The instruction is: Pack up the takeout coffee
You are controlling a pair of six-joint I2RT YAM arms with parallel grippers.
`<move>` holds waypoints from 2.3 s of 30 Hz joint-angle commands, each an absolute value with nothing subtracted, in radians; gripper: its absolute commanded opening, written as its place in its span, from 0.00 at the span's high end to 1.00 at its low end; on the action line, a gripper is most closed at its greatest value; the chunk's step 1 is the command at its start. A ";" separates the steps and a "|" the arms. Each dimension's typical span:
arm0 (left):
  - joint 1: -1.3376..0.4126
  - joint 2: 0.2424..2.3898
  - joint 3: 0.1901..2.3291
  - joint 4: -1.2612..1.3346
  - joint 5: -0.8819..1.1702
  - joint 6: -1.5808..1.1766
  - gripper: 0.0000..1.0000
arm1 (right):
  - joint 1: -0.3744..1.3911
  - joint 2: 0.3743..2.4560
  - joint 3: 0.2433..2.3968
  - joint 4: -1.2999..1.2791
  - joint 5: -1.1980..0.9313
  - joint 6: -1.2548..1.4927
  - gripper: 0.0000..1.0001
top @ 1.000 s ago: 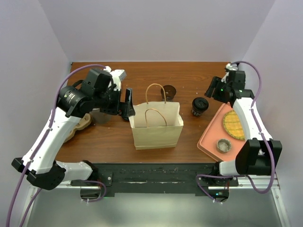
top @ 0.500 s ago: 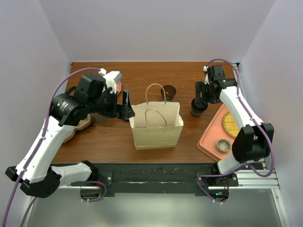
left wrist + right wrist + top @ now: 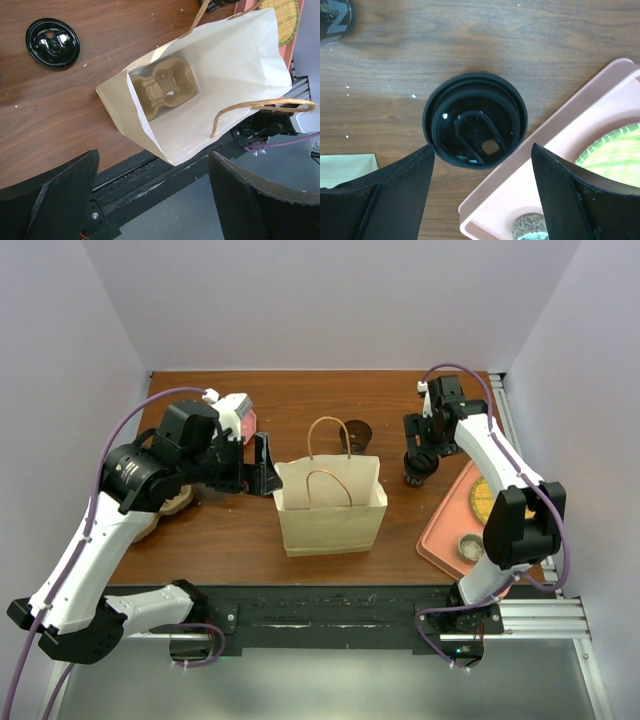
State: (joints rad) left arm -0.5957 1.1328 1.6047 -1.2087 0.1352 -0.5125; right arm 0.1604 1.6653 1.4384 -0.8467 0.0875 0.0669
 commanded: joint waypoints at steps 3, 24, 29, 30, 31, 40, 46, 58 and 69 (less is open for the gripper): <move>-0.591 1.124 1.594 -1.169 0.127 -0.532 0.06 | 0.186 1.710 1.500 -0.822 0.094 0.043 0.18; -0.591 1.140 1.583 -1.149 0.118 -0.554 0.07 | 0.206 1.736 1.467 -0.805 0.143 0.037 0.18; -0.591 1.140 1.572 -1.143 0.121 -0.554 0.07 | 0.204 1.733 1.434 -0.798 0.138 0.043 0.21; -0.591 1.141 1.569 -1.140 0.121 -0.554 0.07 | 0.204 1.733 1.433 -0.799 0.138 0.044 0.22; -0.591 1.140 1.566 -1.138 0.121 -0.552 0.07 | 0.206 1.732 1.430 -0.799 0.138 0.043 0.23; -0.591 1.146 1.569 -1.123 0.130 -0.551 0.08 | 0.204 1.720 1.420 -0.808 0.173 0.054 0.25; -0.591 1.144 1.569 -1.117 0.137 -0.551 0.09 | 0.206 1.683 1.396 -0.810 0.173 0.064 0.23; -0.591 1.149 1.575 -1.115 0.152 -0.546 0.09 | 0.206 1.652 1.376 -0.804 0.183 0.061 0.19; -0.591 1.138 1.582 -1.126 0.152 -0.545 0.09 | 0.206 1.644 1.376 -0.805 0.212 0.057 0.16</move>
